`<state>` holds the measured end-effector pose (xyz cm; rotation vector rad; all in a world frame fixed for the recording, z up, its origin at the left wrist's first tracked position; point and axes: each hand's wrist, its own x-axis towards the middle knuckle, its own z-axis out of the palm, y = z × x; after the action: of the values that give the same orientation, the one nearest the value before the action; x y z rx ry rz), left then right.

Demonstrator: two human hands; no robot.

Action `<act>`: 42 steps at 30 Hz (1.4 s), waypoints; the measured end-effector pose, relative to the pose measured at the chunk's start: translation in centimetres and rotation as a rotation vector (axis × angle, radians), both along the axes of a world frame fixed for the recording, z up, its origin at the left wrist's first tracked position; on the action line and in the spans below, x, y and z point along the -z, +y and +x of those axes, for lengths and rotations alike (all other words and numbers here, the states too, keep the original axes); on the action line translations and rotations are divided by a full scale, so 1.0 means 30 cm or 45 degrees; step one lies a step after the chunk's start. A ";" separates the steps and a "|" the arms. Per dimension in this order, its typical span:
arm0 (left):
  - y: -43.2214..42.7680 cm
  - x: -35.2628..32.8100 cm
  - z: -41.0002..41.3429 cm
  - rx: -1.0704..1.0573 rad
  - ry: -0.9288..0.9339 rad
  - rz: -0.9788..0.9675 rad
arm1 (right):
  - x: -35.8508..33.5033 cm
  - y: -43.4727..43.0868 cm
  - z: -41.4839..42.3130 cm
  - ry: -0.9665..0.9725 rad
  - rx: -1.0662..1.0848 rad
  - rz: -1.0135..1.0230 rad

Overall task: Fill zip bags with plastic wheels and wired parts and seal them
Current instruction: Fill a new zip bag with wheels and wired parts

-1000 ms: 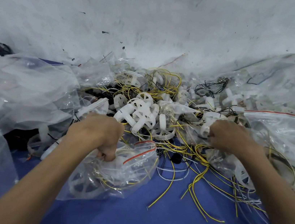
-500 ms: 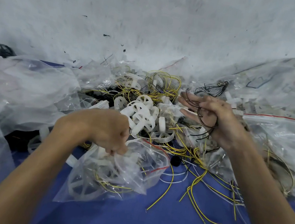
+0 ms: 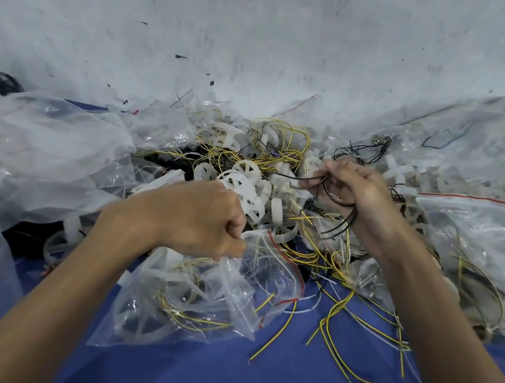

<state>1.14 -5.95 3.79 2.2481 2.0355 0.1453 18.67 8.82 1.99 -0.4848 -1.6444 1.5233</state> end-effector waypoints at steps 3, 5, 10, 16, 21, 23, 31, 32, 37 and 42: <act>0.001 0.000 0.003 -0.007 -0.006 0.043 | -0.004 -0.009 -0.005 -0.061 -0.024 -0.119; 0.002 0.001 0.004 -0.003 -0.017 0.062 | -0.009 -0.014 -0.004 -0.022 -0.053 -0.225; 0.001 0.001 0.005 0.020 -0.047 0.132 | -0.011 -0.016 -0.015 0.168 0.033 -0.241; -0.010 -0.010 0.015 0.021 -0.094 0.191 | -0.022 -0.013 0.003 0.428 -0.040 -0.201; -0.012 -0.018 0.010 0.004 -0.144 0.232 | -0.028 -0.026 0.008 0.358 -0.114 -0.299; -0.010 -0.020 0.006 -0.014 -0.169 0.253 | -0.031 -0.036 0.007 0.145 -0.125 -0.231; -0.008 -0.028 -0.003 -0.068 -0.229 0.308 | -0.029 -0.048 0.002 -0.170 -0.473 -0.180; -0.008 -0.028 -0.006 -0.070 -0.233 0.306 | -0.030 -0.049 0.004 -0.187 -0.536 -0.200; -0.011 -0.031 -0.020 -0.057 -0.233 0.327 | -0.037 -0.067 0.015 -0.161 -0.705 -0.162; -0.019 -0.043 -0.032 -0.059 -0.267 0.346 | -0.038 -0.087 0.021 -0.331 -0.620 -0.022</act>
<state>0.19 -6.52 5.07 2.2173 2.0609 0.6693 19.29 6.21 3.13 -0.3119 -2.0593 1.8865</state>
